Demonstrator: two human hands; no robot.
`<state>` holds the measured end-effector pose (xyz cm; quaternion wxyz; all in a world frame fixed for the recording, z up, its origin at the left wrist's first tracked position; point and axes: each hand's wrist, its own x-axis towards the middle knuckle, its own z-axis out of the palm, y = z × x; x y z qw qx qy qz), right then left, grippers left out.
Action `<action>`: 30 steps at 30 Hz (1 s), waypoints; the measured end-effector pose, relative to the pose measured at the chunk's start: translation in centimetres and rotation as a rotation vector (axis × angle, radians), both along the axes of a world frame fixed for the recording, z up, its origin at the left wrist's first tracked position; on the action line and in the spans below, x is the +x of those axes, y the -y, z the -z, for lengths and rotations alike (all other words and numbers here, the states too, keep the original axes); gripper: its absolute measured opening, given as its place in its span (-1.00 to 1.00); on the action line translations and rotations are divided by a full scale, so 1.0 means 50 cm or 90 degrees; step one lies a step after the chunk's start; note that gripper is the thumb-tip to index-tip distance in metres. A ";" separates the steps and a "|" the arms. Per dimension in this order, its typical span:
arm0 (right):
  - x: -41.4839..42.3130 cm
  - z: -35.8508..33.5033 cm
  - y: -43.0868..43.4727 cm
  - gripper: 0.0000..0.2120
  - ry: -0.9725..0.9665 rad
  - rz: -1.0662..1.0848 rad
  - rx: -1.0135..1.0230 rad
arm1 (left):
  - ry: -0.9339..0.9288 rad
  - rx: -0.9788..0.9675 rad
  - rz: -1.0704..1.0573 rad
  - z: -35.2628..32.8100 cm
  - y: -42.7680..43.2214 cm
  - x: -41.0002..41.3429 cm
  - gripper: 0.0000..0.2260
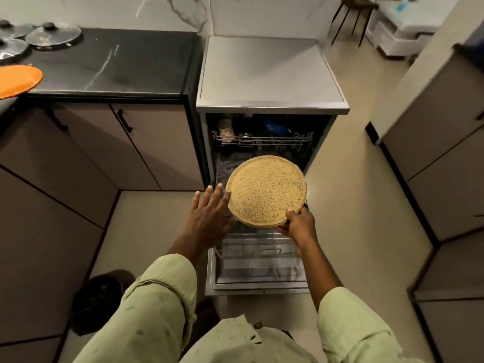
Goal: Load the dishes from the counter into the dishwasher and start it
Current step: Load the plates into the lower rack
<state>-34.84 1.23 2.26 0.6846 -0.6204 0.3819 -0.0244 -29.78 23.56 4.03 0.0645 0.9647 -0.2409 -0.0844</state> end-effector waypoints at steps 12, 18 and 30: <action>-0.011 0.040 0.155 -0.78 -0.057 0.036 -0.015 | -0.067 0.046 0.063 0.037 0.164 0.071 -0.36; 0.046 0.074 0.213 -0.79 -0.101 0.047 -0.030 | -0.123 0.054 0.080 0.095 0.217 0.174 -0.38; 0.242 0.287 0.314 -0.92 -0.246 -0.031 -0.274 | -0.246 0.138 0.169 0.318 0.285 0.404 -0.41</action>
